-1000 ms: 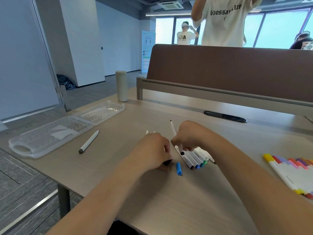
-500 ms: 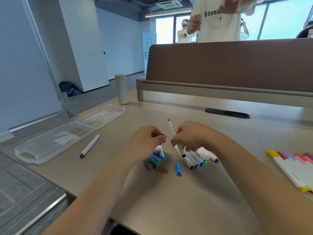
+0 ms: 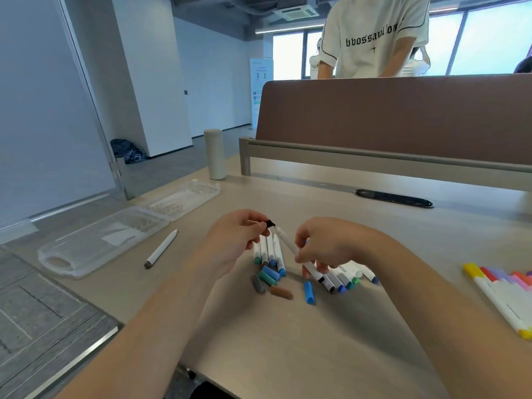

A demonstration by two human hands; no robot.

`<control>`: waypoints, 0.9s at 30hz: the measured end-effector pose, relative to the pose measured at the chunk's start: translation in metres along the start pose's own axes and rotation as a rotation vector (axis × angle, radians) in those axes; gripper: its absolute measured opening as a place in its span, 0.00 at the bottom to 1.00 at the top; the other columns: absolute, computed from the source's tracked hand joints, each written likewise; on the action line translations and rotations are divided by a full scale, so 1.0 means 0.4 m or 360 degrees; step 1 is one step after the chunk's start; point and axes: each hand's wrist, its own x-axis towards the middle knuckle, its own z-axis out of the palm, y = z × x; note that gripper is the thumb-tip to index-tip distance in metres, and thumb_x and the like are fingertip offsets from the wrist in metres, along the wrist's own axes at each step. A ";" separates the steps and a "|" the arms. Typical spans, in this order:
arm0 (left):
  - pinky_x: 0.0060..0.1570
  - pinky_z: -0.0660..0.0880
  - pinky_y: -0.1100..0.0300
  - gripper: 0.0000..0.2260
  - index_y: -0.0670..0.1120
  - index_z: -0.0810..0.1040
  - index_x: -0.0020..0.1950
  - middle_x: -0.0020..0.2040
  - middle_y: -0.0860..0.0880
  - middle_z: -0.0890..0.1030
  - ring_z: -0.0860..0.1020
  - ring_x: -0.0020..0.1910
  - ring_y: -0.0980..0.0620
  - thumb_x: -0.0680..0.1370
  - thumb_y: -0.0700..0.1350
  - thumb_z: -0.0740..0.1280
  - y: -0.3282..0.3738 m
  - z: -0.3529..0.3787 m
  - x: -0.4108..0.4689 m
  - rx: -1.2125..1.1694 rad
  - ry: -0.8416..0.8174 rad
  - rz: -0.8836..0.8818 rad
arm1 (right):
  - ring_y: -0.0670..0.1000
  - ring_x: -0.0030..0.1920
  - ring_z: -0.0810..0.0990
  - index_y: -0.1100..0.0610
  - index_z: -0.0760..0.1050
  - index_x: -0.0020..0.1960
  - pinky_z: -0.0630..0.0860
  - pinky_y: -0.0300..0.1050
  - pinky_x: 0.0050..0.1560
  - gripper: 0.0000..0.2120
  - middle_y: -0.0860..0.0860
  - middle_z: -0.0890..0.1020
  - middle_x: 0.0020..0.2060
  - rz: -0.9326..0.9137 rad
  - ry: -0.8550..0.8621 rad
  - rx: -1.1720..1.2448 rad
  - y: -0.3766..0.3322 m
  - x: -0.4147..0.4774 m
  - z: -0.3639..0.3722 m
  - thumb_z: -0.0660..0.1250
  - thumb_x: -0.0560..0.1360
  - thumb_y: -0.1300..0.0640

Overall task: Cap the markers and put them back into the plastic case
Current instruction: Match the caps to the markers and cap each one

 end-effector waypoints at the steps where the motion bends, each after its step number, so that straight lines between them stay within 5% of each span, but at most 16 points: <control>1: 0.44 0.72 0.56 0.07 0.47 0.82 0.50 0.39 0.49 0.84 0.75 0.40 0.52 0.79 0.37 0.65 -0.001 -0.002 0.000 0.0012 -0.0006 0.0004 | 0.44 0.30 0.80 0.55 0.76 0.55 0.76 0.41 0.38 0.07 0.48 0.85 0.36 -0.0001 -0.0004 0.0000 0.000 0.001 0.000 0.67 0.79 0.56; 7: 0.41 0.72 0.57 0.07 0.48 0.84 0.48 0.41 0.46 0.84 0.74 0.37 0.54 0.78 0.38 0.68 0.003 -0.013 -0.009 0.0193 -0.0061 0.0084 | 0.44 0.31 0.79 0.52 0.77 0.49 0.75 0.41 0.39 0.02 0.48 0.86 0.36 -0.0012 -0.0032 -0.0021 0.002 0.006 0.004 0.67 0.78 0.55; 14: 0.36 0.73 0.62 0.06 0.44 0.83 0.48 0.35 0.47 0.81 0.74 0.32 0.55 0.79 0.37 0.66 0.020 0.002 -0.020 0.0267 -0.0115 0.0096 | 0.46 0.38 0.75 0.52 0.82 0.45 0.77 0.46 0.46 0.09 0.46 0.84 0.35 -0.0152 0.0193 -0.0083 0.002 0.010 0.001 0.66 0.79 0.50; 17: 0.39 0.73 0.59 0.06 0.44 0.82 0.48 0.35 0.48 0.80 0.74 0.33 0.53 0.79 0.37 0.66 0.017 0.013 -0.019 0.0207 -0.0119 0.0105 | 0.44 0.33 0.73 0.54 0.84 0.43 0.72 0.41 0.38 0.12 0.45 0.84 0.32 -0.0157 0.0214 -0.0014 0.004 0.000 -0.005 0.66 0.79 0.49; 21: 0.40 0.74 0.59 0.07 0.49 0.82 0.51 0.37 0.49 0.81 0.75 0.35 0.53 0.80 0.40 0.65 0.013 0.021 -0.008 0.0265 -0.0035 0.0155 | 0.45 0.32 0.71 0.54 0.84 0.42 0.70 0.39 0.35 0.13 0.45 0.83 0.31 -0.0097 0.0298 0.0107 0.003 0.001 -0.002 0.67 0.78 0.48; 24: 0.44 0.76 0.56 0.07 0.54 0.78 0.56 0.41 0.50 0.83 0.76 0.37 0.54 0.80 0.46 0.65 0.010 0.026 0.002 0.0423 0.0102 0.0168 | 0.49 0.40 0.78 0.58 0.83 0.48 0.74 0.43 0.42 0.13 0.51 0.84 0.39 0.0041 0.0327 0.0069 0.003 0.025 0.019 0.69 0.77 0.48; 27: 0.42 0.74 0.60 0.06 0.53 0.78 0.55 0.43 0.52 0.82 0.77 0.41 0.56 0.80 0.47 0.64 0.004 0.034 -0.002 0.0538 0.0160 0.0153 | 0.51 0.39 0.77 0.59 0.78 0.41 0.72 0.43 0.40 0.13 0.52 0.77 0.36 0.0169 0.0445 -0.0060 0.021 0.056 0.040 0.70 0.76 0.49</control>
